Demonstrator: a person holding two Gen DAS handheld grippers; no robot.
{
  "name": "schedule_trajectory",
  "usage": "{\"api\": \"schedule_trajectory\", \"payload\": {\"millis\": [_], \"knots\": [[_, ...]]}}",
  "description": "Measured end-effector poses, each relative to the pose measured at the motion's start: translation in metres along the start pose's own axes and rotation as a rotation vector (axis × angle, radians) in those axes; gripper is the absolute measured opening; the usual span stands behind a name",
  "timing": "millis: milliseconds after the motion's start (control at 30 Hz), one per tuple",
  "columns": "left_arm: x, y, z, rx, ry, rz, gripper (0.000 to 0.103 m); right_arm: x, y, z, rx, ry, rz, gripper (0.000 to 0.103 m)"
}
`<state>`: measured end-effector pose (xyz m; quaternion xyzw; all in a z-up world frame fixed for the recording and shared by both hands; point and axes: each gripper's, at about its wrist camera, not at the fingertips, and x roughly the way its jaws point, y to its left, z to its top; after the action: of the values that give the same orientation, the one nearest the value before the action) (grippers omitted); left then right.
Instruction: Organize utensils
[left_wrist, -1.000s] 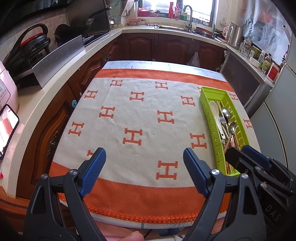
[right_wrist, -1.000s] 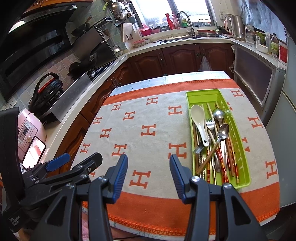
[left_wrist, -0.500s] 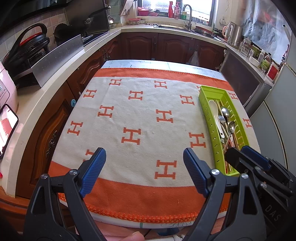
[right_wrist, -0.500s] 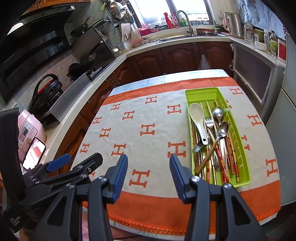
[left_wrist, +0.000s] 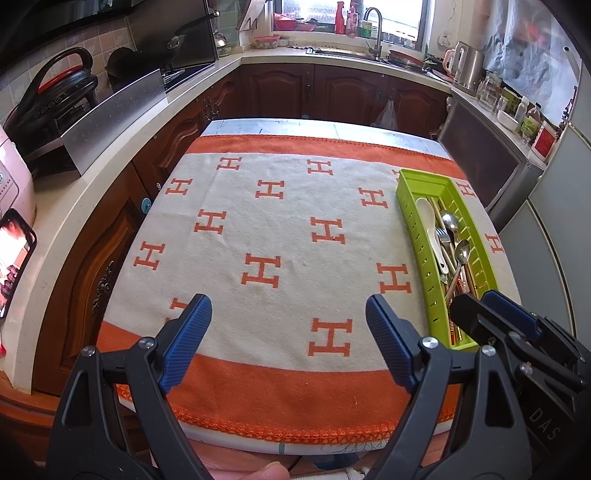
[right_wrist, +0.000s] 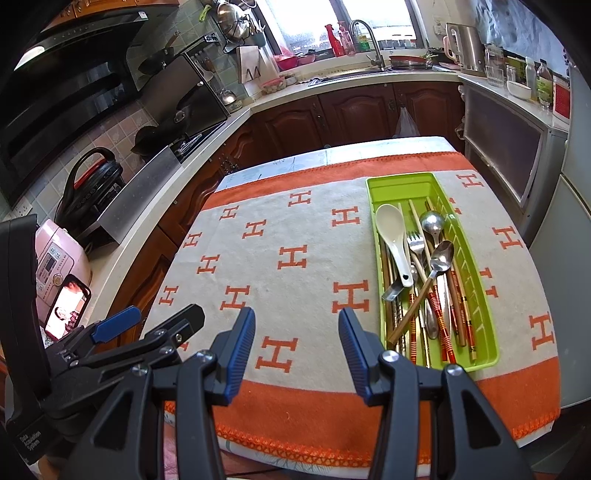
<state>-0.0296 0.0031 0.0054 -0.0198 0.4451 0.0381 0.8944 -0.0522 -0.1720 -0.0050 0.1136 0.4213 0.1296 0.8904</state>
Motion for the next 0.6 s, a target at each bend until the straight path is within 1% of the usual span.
{"api": "schedule_trajectory", "payload": {"millis": [433, 600], "knots": [[0.004, 0.000, -0.001, -0.004, 0.007, -0.006, 0.084, 0.002, 0.001, 0.000, -0.003, 0.004, -0.006, 0.047], [0.008, 0.010, 0.001, -0.011, 0.012, -0.008, 0.084, 0.006, 0.005, -0.001, -0.010, 0.013, -0.012, 0.047]]}}
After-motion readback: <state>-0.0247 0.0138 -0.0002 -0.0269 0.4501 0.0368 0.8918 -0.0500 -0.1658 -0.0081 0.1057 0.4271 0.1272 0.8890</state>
